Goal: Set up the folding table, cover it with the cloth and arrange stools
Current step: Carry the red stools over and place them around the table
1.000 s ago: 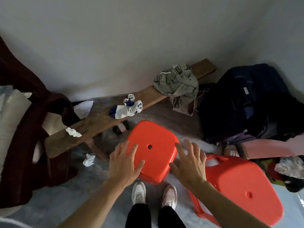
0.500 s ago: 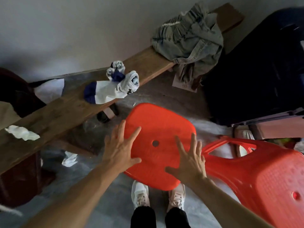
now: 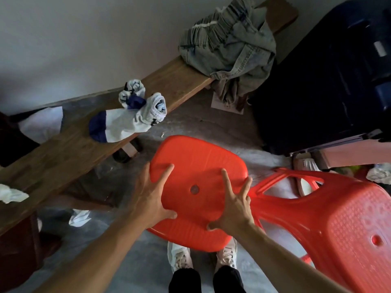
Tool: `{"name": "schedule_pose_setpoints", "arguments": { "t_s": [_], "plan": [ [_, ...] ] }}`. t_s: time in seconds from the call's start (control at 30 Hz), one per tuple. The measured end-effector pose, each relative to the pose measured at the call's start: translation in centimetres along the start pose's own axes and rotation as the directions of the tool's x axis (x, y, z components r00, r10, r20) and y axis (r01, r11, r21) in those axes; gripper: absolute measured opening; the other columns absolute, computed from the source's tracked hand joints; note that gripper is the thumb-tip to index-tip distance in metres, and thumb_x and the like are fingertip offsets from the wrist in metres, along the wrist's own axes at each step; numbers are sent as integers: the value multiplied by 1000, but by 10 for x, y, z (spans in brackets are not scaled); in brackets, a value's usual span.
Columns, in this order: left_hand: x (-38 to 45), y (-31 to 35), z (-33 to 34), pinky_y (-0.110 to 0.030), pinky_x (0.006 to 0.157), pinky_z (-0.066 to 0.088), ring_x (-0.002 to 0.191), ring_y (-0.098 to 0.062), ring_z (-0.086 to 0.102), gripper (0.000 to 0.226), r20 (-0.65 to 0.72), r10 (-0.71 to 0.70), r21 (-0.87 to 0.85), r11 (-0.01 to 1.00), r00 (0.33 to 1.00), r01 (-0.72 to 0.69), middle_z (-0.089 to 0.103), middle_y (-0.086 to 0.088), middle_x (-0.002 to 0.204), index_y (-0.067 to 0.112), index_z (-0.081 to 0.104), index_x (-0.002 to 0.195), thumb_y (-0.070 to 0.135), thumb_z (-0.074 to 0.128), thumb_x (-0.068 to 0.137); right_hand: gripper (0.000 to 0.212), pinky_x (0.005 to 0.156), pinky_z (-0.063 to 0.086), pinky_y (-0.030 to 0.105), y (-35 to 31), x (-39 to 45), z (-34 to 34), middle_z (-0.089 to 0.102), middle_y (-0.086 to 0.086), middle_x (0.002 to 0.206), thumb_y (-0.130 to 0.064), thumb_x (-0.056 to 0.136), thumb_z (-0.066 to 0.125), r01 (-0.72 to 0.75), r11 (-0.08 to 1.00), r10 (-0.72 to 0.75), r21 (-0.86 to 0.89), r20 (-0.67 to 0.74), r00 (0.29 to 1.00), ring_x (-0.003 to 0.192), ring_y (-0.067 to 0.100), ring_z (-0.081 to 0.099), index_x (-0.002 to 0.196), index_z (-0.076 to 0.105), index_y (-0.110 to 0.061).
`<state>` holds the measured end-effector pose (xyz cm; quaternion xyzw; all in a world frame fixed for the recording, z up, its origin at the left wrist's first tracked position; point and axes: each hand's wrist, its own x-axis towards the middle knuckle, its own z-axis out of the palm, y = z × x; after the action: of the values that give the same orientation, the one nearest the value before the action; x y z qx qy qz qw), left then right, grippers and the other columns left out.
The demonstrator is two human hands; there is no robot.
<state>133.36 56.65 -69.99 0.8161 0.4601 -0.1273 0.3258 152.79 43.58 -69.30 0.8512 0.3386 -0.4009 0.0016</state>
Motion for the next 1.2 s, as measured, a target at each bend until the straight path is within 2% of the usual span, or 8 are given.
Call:
{"name": "schedule_pose_setpoints", "arguments": {
  "t_s": [0.13, 0.27, 0.37, 0.6, 0.73, 0.93, 1.1, 1.2],
  "plan": [
    [3, 1, -1, -47, 117, 21, 146, -33, 3, 136, 3, -5, 3, 1000, 1000, 5, -10, -12, 158, 50, 2, 151, 54, 91, 47, 157, 100, 43, 50, 3, -1, 2, -24, 20, 150, -41, 40, 98, 12, 999, -10, 43, -50, 999, 132, 51, 27, 140, -20, -62],
    [-2, 2, -5, -46, 119, 22, 148, -29, 4, 134, -10, -7, -26, 1000, 1000, 7, -8, -8, 160, 50, 4, 150, 61, 88, 46, 143, 104, 40, 49, 7, -2, 1, -15, 14, 151, -48, 44, 95, 54, 993, -43, 102, -106, 993, 130, 51, 31, 144, -7, -62],
    [-12, 9, -10, -44, 118, 22, 147, -29, 8, 132, -41, -14, 16, 1000, 999, 15, -4, -8, 159, 49, 9, 150, 62, 88, 46, 144, 105, 43, 49, 12, -7, -1, -12, 15, 152, -53, 38, 93, 70, 992, -58, 103, -115, 992, 128, 51, 36, 141, -6, -65],
    [-58, 37, -37, -51, 111, 35, 139, -33, 22, 131, -109, -70, 45, 996, 992, 75, 3, -9, 156, 53, 10, 147, 66, 86, 40, 145, 108, 41, 48, 10, -53, -36, -7, 20, 153, -55, 36, 93, 134, 987, -122, 94, -121, 985, 130, 50, 37, 142, -6, -64],
    [-113, 67, -54, -49, 112, 34, 138, -30, 24, 126, -174, -120, -53, 992, 977, 112, 6, -5, 155, 53, 13, 147, 70, 83, 43, 143, 107, 42, 48, 11, -99, -71, -9, 20, 154, -52, 40, 94, 208, 977, -201, 52, -116, 973, 132, 49, 35, 143, -6, -64],
    [-219, 123, -81, -49, 112, 34, 137, -30, 29, 120, -255, -269, -197, 955, 929, 223, 12, -4, 154, 51, 18, 148, 71, 81, 48, 136, 101, 43, 50, 7, -186, -133, -10, 19, 152, -53, 48, 91, 332, 938, -342, -100, -100, 935, 128, 49, 37, 146, -3, -57],
    [-303, 172, -98, -48, 112, 32, 139, -31, 28, 88, -380, -383, -313, 910, 842, 273, 18, -7, 155, 48, 30, 146, 74, 65, 70, 133, 100, 46, 50, 9, -258, -177, -4, 23, 151, -56, 50, 90, 435, 879, -453, -194, -63, 889, 125, 50, 41, 148, 0, -55],
    [-348, 190, -104, -48, 112, 32, 139, -33, 29, 84, -417, -440, -354, 885, 795, 304, 19, -9, 155, 51, 28, 146, 74, 62, 73, 132, 99, 47, 51, 7, -298, -194, 0, 21, 149, -58, 49, 90, 480, 842, -504, -247, -45, 862, 124, 50, 42, 147, 0, -55]
  ]
}}
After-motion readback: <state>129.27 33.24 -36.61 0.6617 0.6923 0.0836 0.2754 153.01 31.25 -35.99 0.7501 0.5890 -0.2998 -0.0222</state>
